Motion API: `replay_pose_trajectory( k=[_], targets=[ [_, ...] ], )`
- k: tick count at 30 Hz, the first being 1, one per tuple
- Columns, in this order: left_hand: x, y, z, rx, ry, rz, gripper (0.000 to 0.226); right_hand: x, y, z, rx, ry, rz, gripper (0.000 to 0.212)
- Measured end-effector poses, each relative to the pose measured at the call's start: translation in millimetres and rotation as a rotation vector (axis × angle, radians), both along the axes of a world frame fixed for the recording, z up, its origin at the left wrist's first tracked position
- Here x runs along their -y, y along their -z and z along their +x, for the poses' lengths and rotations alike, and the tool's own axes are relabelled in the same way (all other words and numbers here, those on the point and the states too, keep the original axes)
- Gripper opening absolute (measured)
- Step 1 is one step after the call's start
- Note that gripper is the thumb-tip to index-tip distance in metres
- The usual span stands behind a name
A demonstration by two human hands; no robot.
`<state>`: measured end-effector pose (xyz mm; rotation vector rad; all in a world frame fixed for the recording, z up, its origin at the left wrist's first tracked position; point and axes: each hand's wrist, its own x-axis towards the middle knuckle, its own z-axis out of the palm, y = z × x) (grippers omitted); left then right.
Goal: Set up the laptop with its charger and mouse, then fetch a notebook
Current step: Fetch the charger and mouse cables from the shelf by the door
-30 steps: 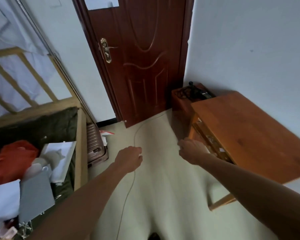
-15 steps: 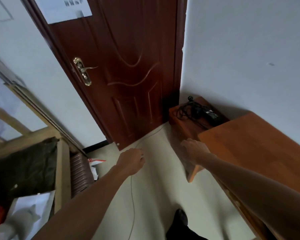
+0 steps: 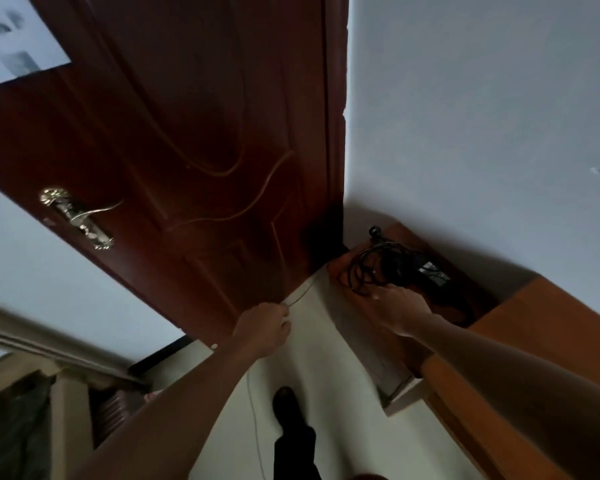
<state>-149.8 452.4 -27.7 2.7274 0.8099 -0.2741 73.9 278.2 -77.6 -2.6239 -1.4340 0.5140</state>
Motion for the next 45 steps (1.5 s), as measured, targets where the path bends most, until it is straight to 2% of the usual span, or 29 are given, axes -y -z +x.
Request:
replay_pose_trajectory(
  k=[6, 11, 18, 24, 28, 33, 36, 39, 42, 45],
  targets=[
    [-103.6, 17.2, 102.6, 0.015, 0.128, -0.030, 0.026, -47.0, 32.3, 65.7, -0.071, 0.325, -0.078, 0.040],
    [-159.9, 23.8, 181.4, -0.062, 0.305, -0.069, 0.022, -62.4, 45.4, 92.3, -0.128, 0.532, -0.122, 0.035],
    [-158.8, 53.2, 281.0, -0.131, 0.511, -0.132, 0.026, -36.6, 67.5, 122.9, -0.219, 0.757, -0.195, 0.036],
    [-152.5, 84.6, 326.9, -0.227, 0.574, -0.162, 0.029, -24.7, 91.0, 159.1, -0.301, 0.928, -0.205, 0.031],
    [-157.7, 104.3, 364.7, -0.312, 0.544, -0.189, 0.030, -27.0, 102.8, 173.9, -0.365, 1.008, -0.230, 0.032],
    [-158.7, 132.1, 399.7, -0.429, 0.579, -0.244, 0.035, -23.3, 108.0, 190.5, -0.390, 1.085, -0.255, 0.055],
    [-156.3, 154.9, 429.6, -0.482, 0.635, -0.225, 0.050, -20.4, 113.6, 206.6, -0.379, 1.193, -0.266, 0.069],
    [-149.4, 177.9, 455.1, -0.529, 0.478, -0.321, 0.074, -22.0, 121.4, 222.8, -0.354, 1.260, -0.249, 0.077],
    [-139.5, 205.3, 474.5, -0.569, 0.282, -0.470, 0.083, -26.6, 136.1, 242.9, -0.350, 1.263, -0.220, 0.093],
    [-127.6, 221.1, 470.9, -0.629, 0.240, -0.466, 0.101, -35.1, 151.5, 262.9, -0.324, 1.178, -0.268, 0.113]
  ],
)
